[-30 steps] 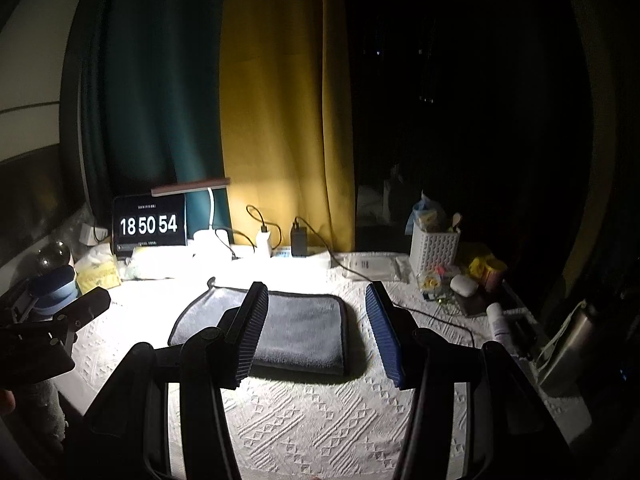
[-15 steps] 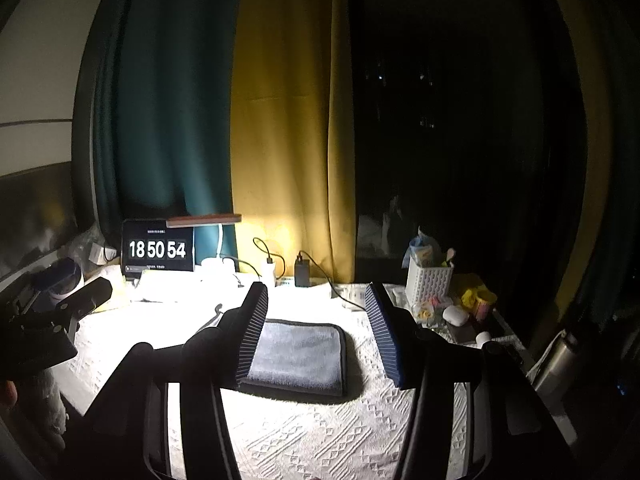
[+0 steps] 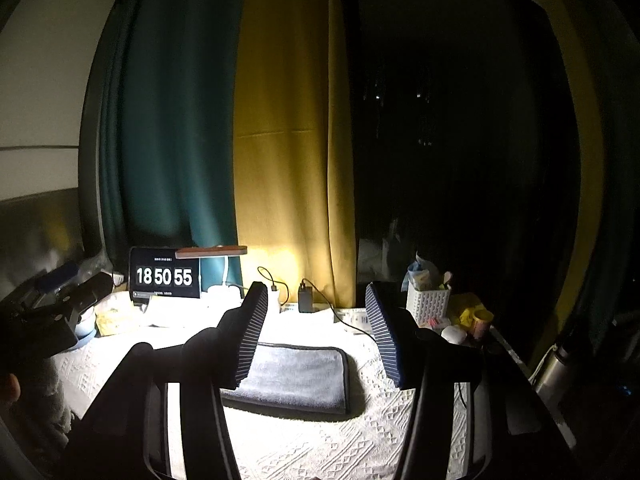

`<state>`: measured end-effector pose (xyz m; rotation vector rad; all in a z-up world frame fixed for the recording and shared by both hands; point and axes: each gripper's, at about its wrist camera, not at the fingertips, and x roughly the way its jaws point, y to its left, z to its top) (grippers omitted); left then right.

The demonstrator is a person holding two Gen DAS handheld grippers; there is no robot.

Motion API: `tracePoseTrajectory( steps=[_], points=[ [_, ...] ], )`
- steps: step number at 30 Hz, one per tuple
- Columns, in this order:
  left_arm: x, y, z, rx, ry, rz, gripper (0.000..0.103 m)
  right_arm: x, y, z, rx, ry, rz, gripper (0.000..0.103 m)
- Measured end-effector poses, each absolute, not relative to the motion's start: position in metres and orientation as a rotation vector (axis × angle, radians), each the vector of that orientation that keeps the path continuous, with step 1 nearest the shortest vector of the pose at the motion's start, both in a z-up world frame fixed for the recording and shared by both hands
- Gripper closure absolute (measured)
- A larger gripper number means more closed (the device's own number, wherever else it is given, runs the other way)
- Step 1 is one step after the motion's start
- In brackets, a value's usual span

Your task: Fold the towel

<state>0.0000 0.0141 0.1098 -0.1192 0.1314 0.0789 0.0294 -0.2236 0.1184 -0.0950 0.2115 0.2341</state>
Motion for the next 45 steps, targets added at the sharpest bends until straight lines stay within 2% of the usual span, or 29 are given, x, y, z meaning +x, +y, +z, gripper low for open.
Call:
tracePoseTrajectory(
  steps=[11, 45],
  points=[
    [-0.016, -0.001, 0.122, -0.073, 0.077, 0.051, 0.01, 0.023, -0.224, 0.121, -0.101, 0.195, 0.224, 0.048],
    [0.0, 0.003, 0.109, -0.102, 0.141, 0.048, 0.01, 0.024, -0.219, 0.119, -0.108, 0.209, 0.216, 0.047]
  ],
)
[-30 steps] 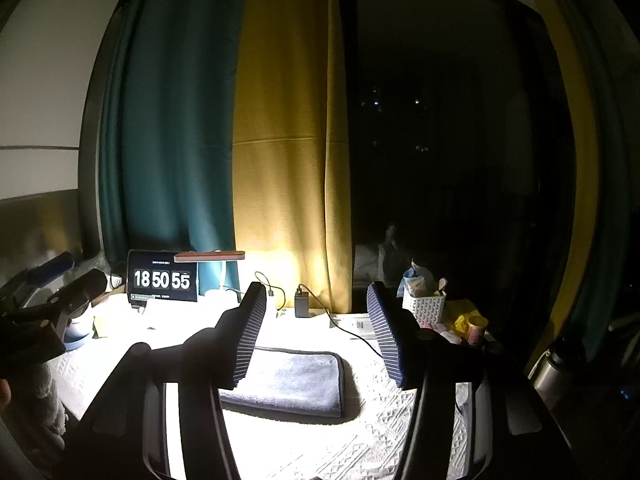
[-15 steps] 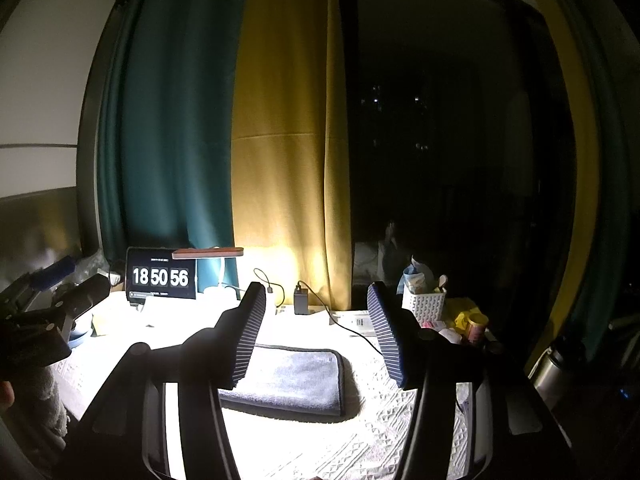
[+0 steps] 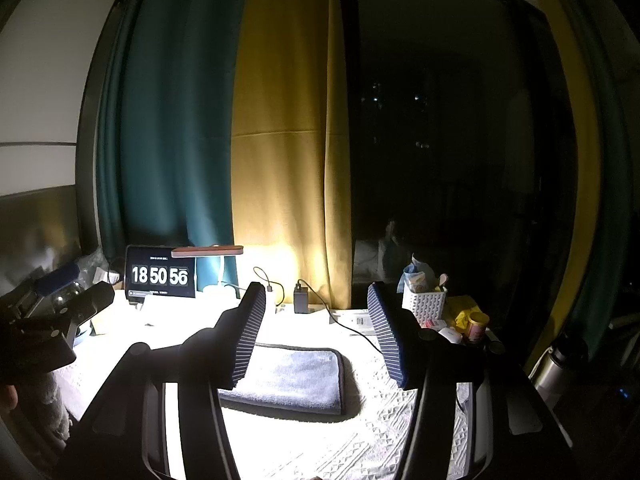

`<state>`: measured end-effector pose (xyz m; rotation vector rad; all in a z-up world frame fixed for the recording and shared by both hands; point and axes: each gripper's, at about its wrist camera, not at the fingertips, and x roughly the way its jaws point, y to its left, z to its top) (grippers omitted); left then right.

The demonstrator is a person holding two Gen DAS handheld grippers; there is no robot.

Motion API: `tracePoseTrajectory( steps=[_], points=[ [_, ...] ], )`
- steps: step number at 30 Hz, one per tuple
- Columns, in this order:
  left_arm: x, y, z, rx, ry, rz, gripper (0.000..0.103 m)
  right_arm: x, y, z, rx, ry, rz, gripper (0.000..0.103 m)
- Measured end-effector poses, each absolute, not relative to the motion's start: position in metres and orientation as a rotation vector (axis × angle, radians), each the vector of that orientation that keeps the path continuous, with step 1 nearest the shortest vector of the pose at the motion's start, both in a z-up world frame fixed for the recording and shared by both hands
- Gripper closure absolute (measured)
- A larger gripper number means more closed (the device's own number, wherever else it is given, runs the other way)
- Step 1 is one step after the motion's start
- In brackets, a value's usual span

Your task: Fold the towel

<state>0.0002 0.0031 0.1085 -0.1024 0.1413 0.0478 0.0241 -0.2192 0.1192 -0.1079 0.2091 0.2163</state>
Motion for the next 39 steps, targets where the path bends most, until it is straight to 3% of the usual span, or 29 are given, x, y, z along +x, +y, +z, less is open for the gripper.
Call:
tracePoseTrajectory(
  steps=[39],
  points=[
    [0.0008, 0.0062, 0.1058, -0.109, 0.141, 0.047, 0.01, 0.028, -0.218, 0.1167, -0.118, 0.223, 0.224, 0.047]
  ],
)
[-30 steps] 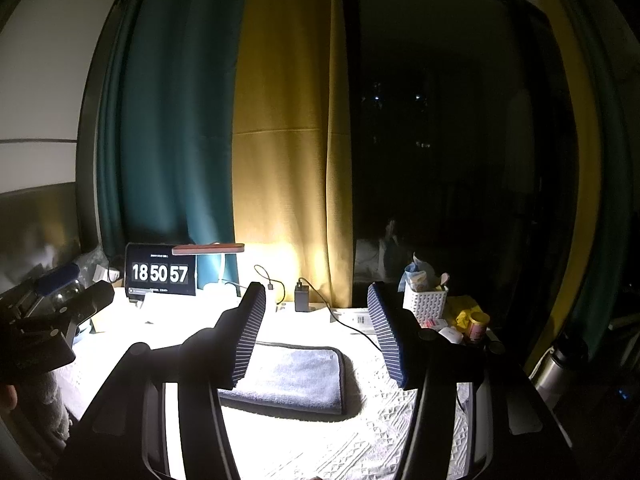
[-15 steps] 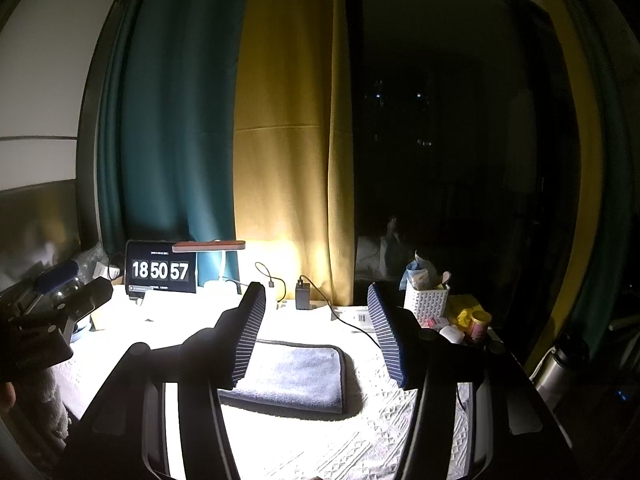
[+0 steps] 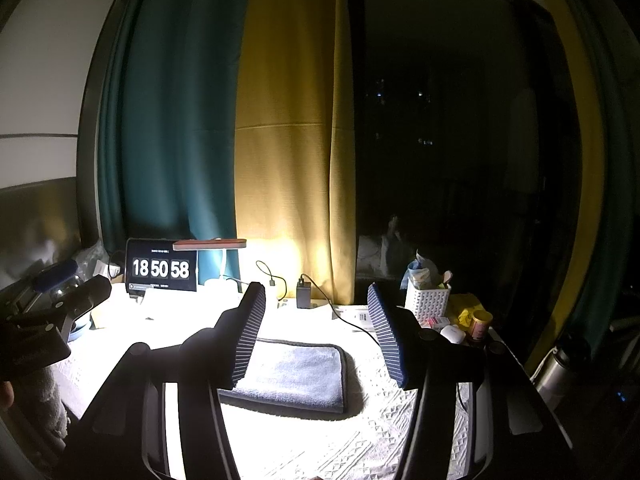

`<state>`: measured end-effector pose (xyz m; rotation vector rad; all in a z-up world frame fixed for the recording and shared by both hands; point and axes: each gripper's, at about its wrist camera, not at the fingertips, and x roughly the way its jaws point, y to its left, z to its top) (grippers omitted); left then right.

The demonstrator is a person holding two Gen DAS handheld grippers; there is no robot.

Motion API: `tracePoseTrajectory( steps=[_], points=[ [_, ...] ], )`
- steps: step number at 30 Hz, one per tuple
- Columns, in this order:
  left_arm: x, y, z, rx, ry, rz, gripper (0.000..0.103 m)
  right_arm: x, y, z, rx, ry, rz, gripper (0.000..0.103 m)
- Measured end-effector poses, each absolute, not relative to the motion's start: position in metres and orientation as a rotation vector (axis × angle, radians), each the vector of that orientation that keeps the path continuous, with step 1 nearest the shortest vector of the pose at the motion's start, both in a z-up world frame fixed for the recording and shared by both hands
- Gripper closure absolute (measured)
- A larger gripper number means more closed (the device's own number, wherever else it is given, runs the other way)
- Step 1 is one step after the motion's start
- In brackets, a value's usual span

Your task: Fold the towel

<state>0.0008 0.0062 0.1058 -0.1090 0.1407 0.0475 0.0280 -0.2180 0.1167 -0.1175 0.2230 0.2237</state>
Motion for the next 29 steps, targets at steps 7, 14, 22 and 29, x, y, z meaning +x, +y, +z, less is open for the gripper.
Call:
tracePoseTrajectory(
  steps=[7, 14, 22, 29],
  points=[
    [0.0009, 0.0064, 0.1064, -0.109, 0.141, 0.048, 0.01, 0.0287, -0.2169, 0.1169, -0.117, 0.223, 0.224, 0.047],
    [0.0009, 0.0068, 0.1065, -0.11, 0.142, 0.047, 0.01, 0.0286, -0.2167, 0.1154, -0.118, 0.225, 0.225, 0.047],
    [0.0009, 0.007, 0.1066, -0.11, 0.142, 0.046, 0.01, 0.0281, -0.2164, 0.1135, -0.12, 0.226, 0.225, 0.047],
    [0.0017, -0.0007, 0.1045, -0.107, 0.134, 0.043, 0.01, 0.0252, -0.217, 0.1092, -0.123, 0.23, 0.229, 0.047]
  ],
)
